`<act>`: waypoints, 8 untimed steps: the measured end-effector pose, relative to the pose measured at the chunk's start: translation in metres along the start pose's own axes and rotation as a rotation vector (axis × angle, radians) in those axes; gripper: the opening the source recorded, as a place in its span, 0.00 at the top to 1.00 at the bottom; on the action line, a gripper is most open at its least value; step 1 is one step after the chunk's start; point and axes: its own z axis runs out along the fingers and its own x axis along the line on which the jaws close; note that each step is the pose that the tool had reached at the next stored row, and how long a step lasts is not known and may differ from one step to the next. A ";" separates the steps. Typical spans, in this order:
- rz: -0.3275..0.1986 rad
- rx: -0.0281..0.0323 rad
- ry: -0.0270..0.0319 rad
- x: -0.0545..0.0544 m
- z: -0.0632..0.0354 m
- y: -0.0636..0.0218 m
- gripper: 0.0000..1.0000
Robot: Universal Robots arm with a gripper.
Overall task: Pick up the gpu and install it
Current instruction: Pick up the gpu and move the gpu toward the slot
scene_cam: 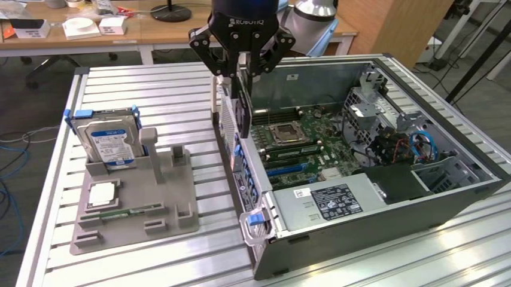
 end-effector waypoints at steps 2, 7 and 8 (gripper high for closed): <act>0.000 0.0000 0.0001 -0.001 0.0000 0.0001 0.74; 0.000 0.0000 0.0000 -0.002 0.0001 0.0002 0.74; 0.000 0.0000 0.0001 -0.002 0.0000 0.0002 0.74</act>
